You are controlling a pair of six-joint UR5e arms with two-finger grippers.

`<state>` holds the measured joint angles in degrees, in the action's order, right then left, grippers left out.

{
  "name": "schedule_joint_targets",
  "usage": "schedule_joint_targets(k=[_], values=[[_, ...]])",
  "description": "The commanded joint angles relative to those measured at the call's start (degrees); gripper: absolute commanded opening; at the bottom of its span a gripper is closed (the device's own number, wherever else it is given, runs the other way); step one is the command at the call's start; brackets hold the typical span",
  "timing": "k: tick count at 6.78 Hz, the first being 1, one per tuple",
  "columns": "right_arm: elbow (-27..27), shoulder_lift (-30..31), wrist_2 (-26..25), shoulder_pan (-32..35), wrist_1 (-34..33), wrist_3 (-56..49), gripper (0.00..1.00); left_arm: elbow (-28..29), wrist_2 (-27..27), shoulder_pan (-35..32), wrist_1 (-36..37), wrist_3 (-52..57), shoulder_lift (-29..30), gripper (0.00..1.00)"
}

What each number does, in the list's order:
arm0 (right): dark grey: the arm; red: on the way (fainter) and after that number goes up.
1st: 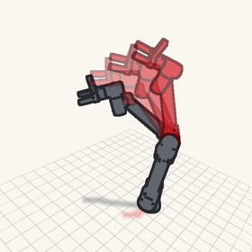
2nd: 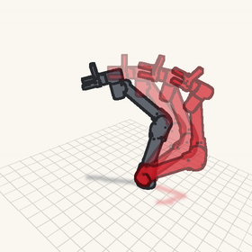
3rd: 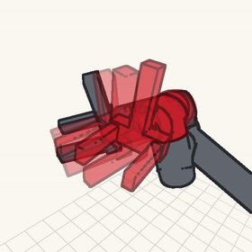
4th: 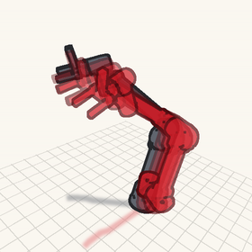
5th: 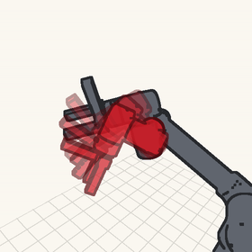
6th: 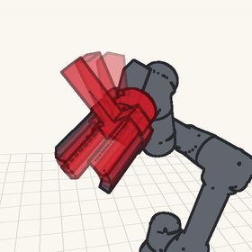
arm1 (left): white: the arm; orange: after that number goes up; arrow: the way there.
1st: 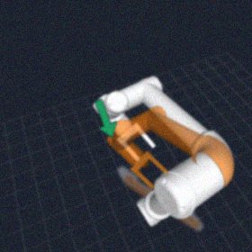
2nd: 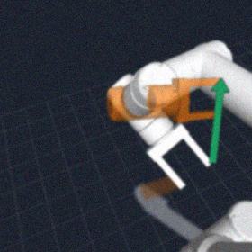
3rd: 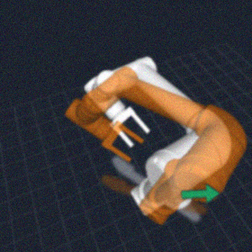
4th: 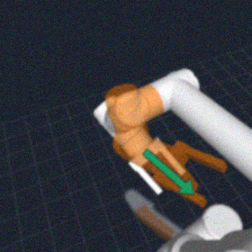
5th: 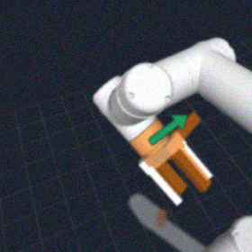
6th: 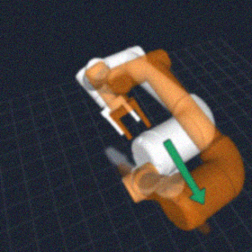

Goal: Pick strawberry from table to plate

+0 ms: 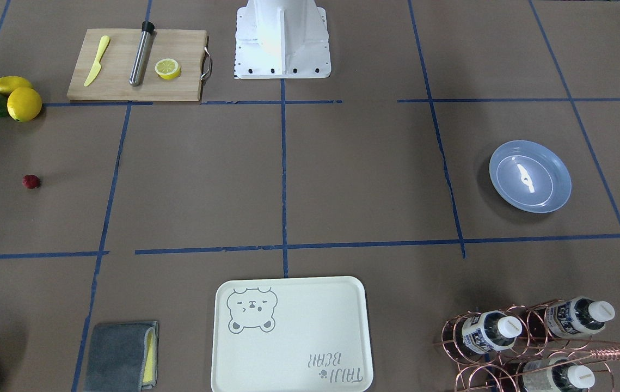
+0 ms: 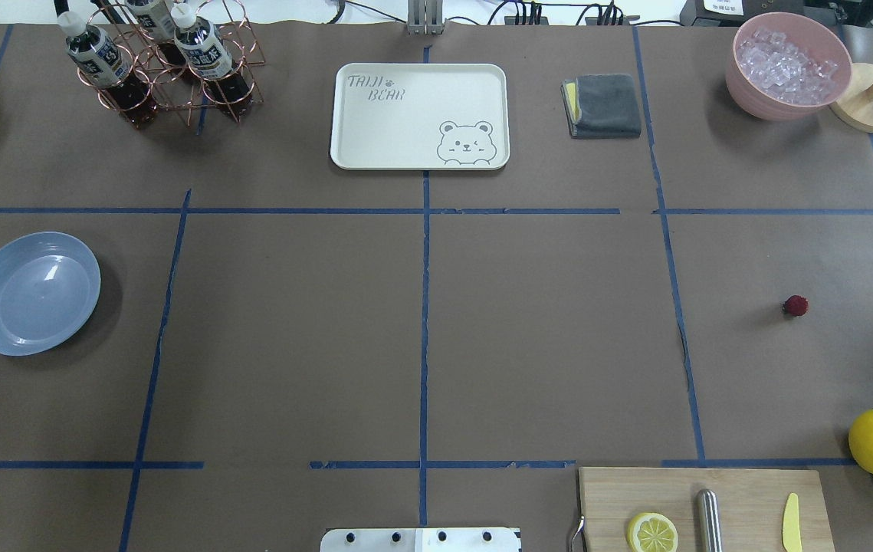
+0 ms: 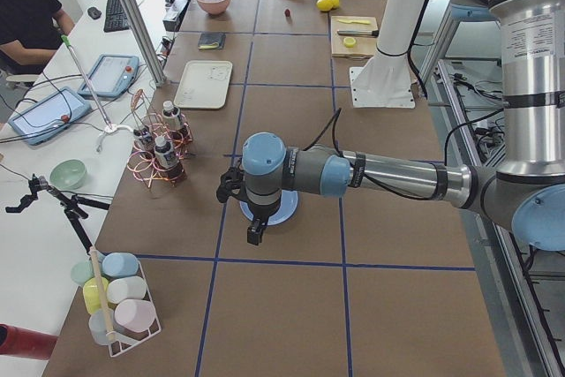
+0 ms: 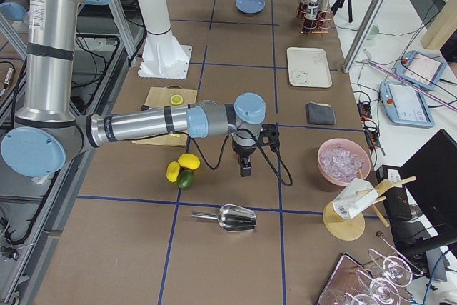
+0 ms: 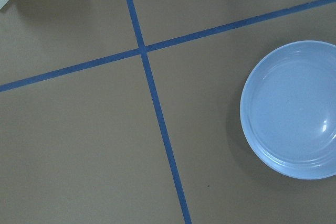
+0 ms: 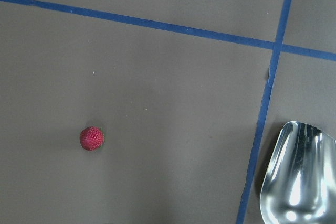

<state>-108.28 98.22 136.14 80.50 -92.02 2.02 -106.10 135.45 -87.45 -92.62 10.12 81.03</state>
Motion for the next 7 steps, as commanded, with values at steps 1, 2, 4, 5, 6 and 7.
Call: schedule_joint_targets(k=[1,2,4,5,6,7], values=[[0.0,0.0,0.6,0.0,0.0,0.2,1.0,0.9,0.3,1.6,-1.9,-0.4,-0.1,1.0],[0.0,0.0,0.8,-0.1,0.0,0.3,1.0,2.1,0.3,4.8,-1.9,-1.1,-0.1,1.0],[0.0,0.0,1.0,-0.7,0.0,0.3,1.0,7.6,0.3,9.7,-5.7,-10.9,2.4,1.0],[-0.3,-0.1,1.0,-0.8,0.0,0.3,1.0,11.8,0.3,12.6,-12.7,-16.4,3.2,1.0],[-0.4,-0.1,1.9,-1.0,0.0,0.3,1.0,16.8,0.2,15.6,-19.2,-20.1,5.1,1.0],[-0.3,-0.1,4.1,-1.0,0.0,0.4,1.0,20.9,0.3,17.6,-21.1,-22.8,7.7,1.0]])
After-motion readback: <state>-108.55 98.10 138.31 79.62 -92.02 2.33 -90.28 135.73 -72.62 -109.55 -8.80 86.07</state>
